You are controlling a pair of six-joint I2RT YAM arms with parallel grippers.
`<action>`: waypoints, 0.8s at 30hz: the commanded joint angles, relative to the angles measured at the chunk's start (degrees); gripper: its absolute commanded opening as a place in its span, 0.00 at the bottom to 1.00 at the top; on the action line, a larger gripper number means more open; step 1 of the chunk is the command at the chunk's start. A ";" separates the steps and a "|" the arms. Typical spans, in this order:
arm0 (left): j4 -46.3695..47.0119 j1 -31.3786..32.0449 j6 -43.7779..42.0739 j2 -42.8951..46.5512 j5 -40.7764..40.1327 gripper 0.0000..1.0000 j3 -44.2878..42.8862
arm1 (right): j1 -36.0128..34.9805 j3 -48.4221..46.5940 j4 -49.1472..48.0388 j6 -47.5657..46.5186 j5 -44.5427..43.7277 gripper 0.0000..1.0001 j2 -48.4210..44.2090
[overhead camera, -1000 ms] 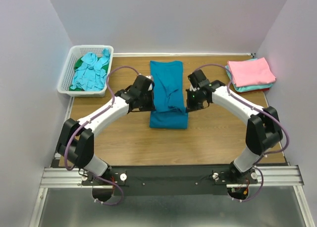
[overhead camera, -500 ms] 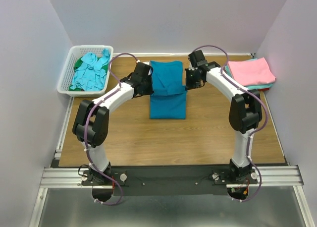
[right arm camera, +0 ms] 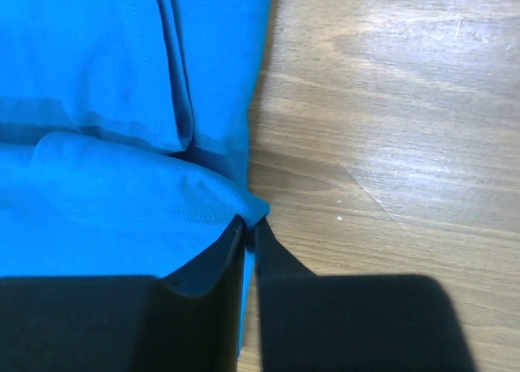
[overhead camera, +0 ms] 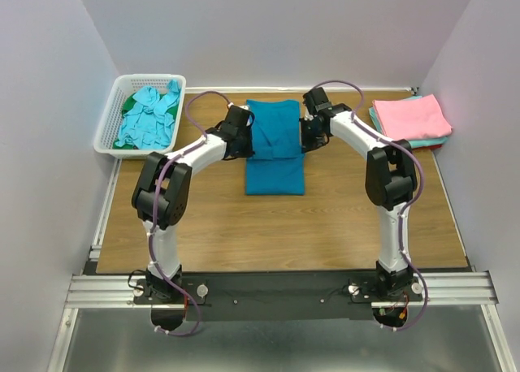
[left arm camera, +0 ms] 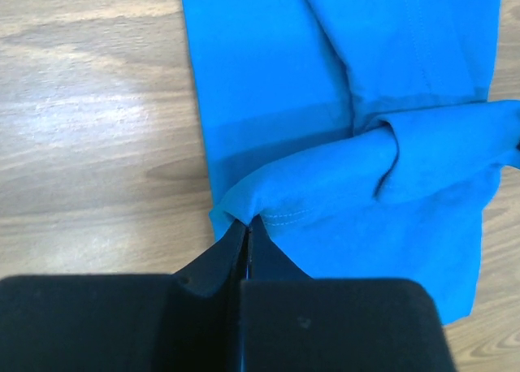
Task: Fold and stack the t-shirts
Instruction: Fold the tshirt
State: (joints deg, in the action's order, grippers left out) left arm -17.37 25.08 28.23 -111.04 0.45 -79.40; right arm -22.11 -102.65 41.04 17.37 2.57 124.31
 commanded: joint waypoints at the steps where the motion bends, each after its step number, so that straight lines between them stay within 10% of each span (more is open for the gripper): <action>1: 0.06 -0.38 -1.42 -2.51 1.22 0.12 -2.52 | 0.22 -0.54 -0.34 -0.76 -1.86 0.22 -0.64; 4: 0.66 -0.30 0.51 1.78 -0.53 0.52 0.11 | 0.05 1.75 -0.43 -0.40 -4.41 0.34 -4.59; 7: 0.93 0.05 1.56 7.41 -5.45 0.63 3.62 | -1.70 4.29 -1.74 -0.84 -7.22 0.36 -8.81; 16: 3.48 10.60 8.86 13.05 -5.55 0.36 12.95 | -7.77 14.32 -13.61 2.67 1.47 0.15 -13.40; 24: 5.68 12.54 10.62 4.79 1.46 0.30 14.53 | -10.15 13.18 -18.09 4.43 3.23 0.14 -6.73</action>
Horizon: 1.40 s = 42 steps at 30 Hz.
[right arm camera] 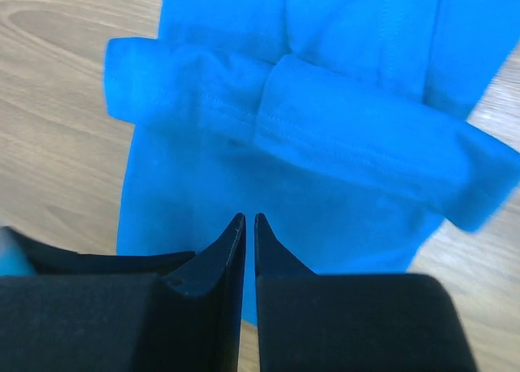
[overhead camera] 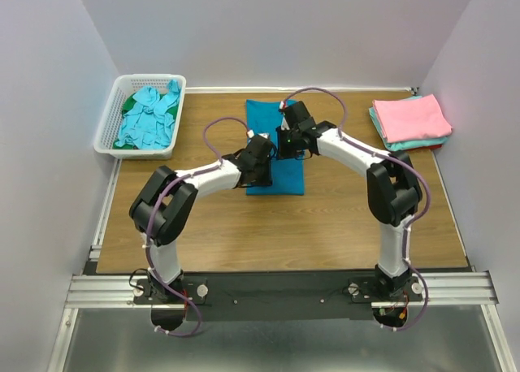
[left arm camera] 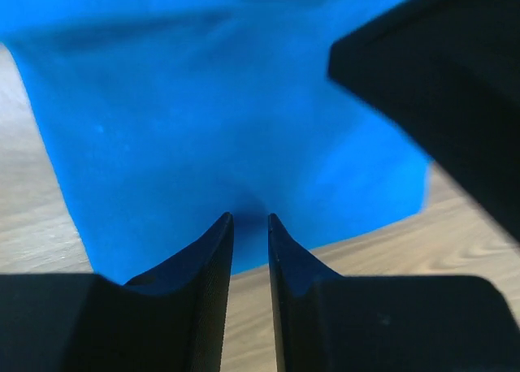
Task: Fold and stack the t-shirts
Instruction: Fold the tshirt
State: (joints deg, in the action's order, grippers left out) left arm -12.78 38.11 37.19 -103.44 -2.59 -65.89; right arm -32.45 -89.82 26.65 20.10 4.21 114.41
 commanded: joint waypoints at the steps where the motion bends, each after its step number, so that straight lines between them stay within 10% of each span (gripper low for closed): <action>1: 0.74 -0.49 1.48 -3.52 5.22 0.30 1.02 | 0.19 0.09 -4.06 1.79 1.85 0.14 3.88; 22: 1.17 -0.49 2.54 5.87 8.66 0.30 13.07 | 5.11 -31.04 -4.86 -5.16 -5.45 0.23 18.49; 27: 3.80 -0.58 3.68 12.10 6.29 0.36 14.03 | 7.13 -14.89 -7.75 0.45 9.39 0.26 7.87; 34: 19.17 -4.69 11.14 24.59 7.85 0.39 25.44 | 9.33 23.60 -38.35 16.88 40.39 0.31 -10.25; 42: 26.83 -7.78 15.27 15.92 17.25 0.33 30.99 | 10.03 47.09 -61.80 30.09 47.82 0.34 -5.45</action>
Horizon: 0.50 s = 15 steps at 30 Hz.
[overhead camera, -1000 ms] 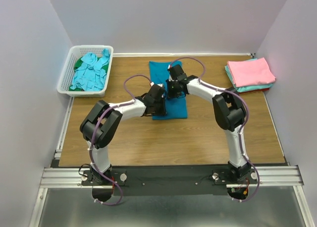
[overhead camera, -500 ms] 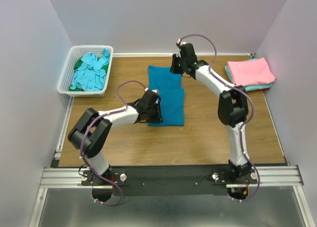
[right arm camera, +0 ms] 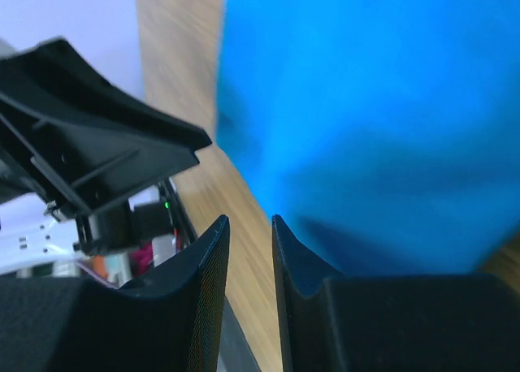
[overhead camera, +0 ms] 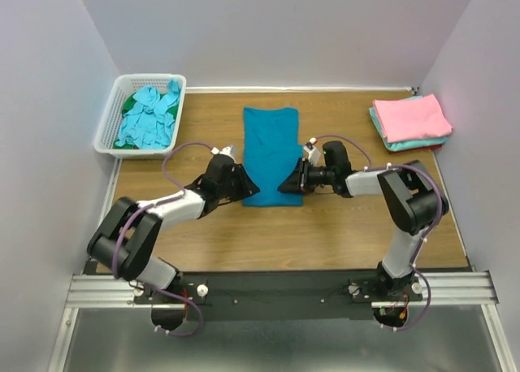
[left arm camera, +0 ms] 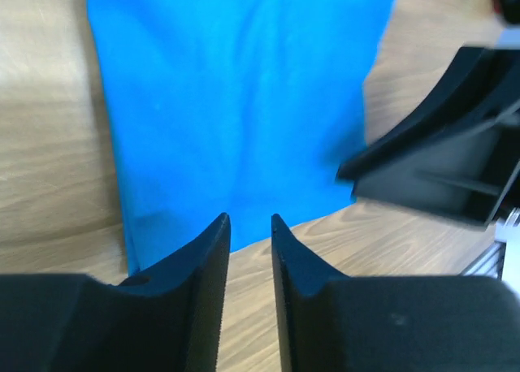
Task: Fold and stack the t-shirts
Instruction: Fold the tshirt
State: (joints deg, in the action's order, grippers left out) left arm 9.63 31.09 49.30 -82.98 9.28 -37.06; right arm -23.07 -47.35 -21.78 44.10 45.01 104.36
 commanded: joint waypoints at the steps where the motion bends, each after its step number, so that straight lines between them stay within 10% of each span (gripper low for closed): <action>1: 5.04 -1.12 3.17 -5.43 5.83 0.33 2.77 | 0.92 5.42 -14.07 6.00 7.19 0.34 5.85; 15: -0.38 -4.55 2.04 13.60 -1.78 0.39 6.92 | 6.99 1.60 -20.76 14.87 7.72 0.53 -1.35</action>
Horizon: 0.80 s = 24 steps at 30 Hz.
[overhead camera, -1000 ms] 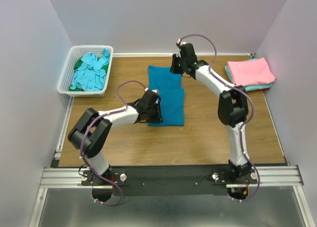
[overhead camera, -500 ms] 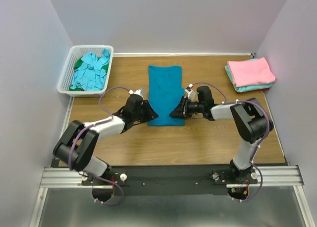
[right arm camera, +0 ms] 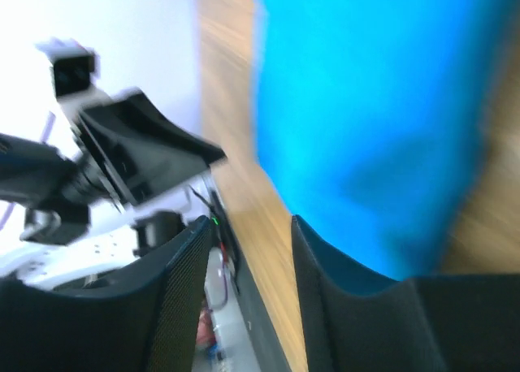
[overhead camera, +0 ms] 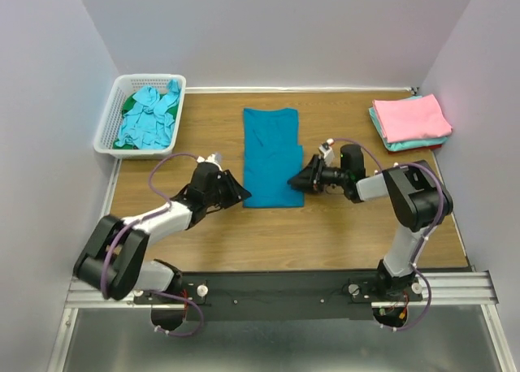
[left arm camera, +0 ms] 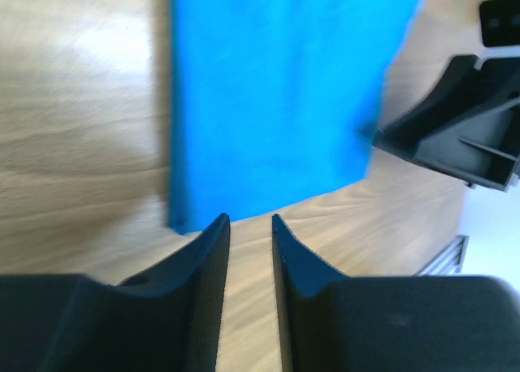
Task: Fold and stack the t-shirts
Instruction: Fold the tshirt
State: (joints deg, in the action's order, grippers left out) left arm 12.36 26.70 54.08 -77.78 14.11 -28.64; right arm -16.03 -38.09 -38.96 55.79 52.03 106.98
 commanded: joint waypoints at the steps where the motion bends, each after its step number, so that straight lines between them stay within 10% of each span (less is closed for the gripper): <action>1: -3.91 -0.42 -3.45 10.26 -7.94 0.45 -1.94 | -0.14 -9.53 -3.58 3.88 0.36 0.55 -3.62; 14: -10.43 -2.79 -17.95 32.07 -22.37 0.72 -4.58 | -0.67 -32.22 -3.67 8.81 -7.63 0.60 26.58; 24: -14.02 -3.23 -23.32 40.15 -22.81 0.74 -4.75 | 0.30 -33.19 -2.53 8.80 -8.00 0.61 24.25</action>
State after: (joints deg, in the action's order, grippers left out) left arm 0.95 23.94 34.50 -40.12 -6.90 -33.30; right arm -16.01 -71.18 -44.99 65.93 46.63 133.43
